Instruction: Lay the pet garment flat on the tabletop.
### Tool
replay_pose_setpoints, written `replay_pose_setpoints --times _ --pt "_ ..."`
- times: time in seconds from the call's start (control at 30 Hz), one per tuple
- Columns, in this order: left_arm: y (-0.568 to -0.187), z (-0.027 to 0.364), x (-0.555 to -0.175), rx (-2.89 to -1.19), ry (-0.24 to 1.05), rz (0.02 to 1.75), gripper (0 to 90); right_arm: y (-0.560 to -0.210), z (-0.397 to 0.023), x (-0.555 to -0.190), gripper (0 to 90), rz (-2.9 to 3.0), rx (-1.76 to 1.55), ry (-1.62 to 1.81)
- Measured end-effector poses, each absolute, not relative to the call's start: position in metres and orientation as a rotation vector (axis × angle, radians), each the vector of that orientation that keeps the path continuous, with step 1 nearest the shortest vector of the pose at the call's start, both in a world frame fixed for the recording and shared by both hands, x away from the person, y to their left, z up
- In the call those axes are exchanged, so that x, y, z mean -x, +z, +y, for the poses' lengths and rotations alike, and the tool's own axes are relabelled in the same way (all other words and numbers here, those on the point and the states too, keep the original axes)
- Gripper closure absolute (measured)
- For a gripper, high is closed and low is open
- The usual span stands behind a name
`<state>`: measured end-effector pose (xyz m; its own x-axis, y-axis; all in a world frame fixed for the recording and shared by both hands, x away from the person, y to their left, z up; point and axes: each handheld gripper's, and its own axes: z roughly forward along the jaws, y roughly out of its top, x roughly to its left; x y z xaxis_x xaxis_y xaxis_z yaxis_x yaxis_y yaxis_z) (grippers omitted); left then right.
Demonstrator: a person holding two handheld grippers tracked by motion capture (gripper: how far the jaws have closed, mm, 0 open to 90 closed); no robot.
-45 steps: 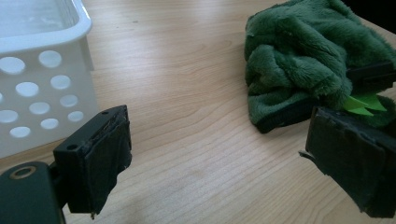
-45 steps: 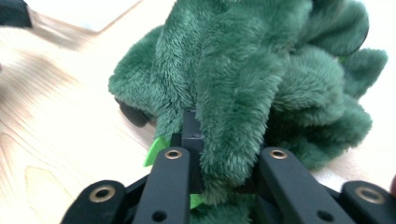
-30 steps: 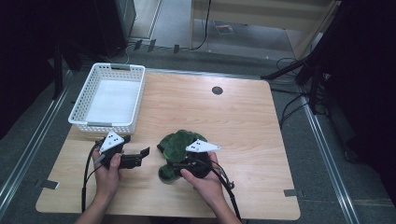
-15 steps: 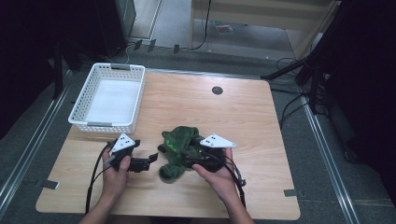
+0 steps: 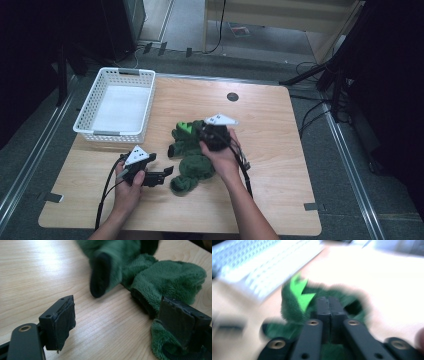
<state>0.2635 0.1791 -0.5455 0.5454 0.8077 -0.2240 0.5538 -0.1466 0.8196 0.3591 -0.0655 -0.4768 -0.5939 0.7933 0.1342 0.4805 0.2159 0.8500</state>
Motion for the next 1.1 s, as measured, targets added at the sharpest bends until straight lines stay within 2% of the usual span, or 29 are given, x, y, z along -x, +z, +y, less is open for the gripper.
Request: replay_pose_setpoints --times 0.07,0.13,0.2,0.3,0.53,0.7,0.77,0.9,0.93,0.97,1.0,1.07,1.1 --pt "-0.546 0.179 -0.263 -1.833 0.333 1.122 14.7 -0.465 -0.074 -0.377 63.2 2.038 -1.280 1.427" --pt "-0.546 0.180 -0.263 -1.836 0.334 1.128 14.7 -0.461 -0.082 -0.382 54.9 2.030 -1.307 1.461" --pt "-0.547 0.179 -0.264 -1.833 0.332 1.136 14.8 -0.467 -0.088 -0.379 51.1 2.106 -1.303 1.430" --pt "-0.547 0.177 -0.265 -1.846 0.338 1.132 15.0 -0.487 -0.091 -0.366 48.7 2.228 -1.257 1.298" --pt "-0.539 0.176 -0.272 -1.811 0.344 1.164 15.0 -0.521 -0.088 -0.325 49.5 2.439 -1.121 1.210" --pt "-0.527 0.170 -0.284 -1.782 0.366 1.201 15.0 -0.507 -0.091 -0.336 51.4 2.352 -1.114 1.234" --pt "-0.523 0.163 -0.301 -1.728 0.376 1.287 20.2 -0.493 -0.092 -0.363 54.6 2.257 -1.175 1.303" --pt "-0.528 0.157 -0.318 -1.703 0.351 1.355 33.9 -0.510 -0.088 -0.395 59.2 2.322 -1.277 1.213" --pt "-0.531 0.154 -0.323 -1.707 0.345 1.371 33.9 -0.510 -0.088 -0.395 59.2 2.322 -1.277 1.213" --pt "-0.538 0.150 -0.329 -1.745 0.342 1.389 40.9 -0.526 -0.086 -0.398 62.9 2.373 -1.282 1.137" --pt "-0.538 0.150 -0.329 -1.745 0.342 1.389 43.7 -0.526 -0.086 -0.398 62.9 2.373 -1.282 1.137" --pt "-0.545 0.146 -0.333 -1.793 0.353 1.407 54.7 -0.538 -0.087 -0.390 73.4 2.379 -1.265 1.110" --pt "-0.549 0.146 -0.334 -1.817 0.326 1.383 64.3 -0.539 -0.089 -0.387 79.4 2.377 -1.265 1.127"
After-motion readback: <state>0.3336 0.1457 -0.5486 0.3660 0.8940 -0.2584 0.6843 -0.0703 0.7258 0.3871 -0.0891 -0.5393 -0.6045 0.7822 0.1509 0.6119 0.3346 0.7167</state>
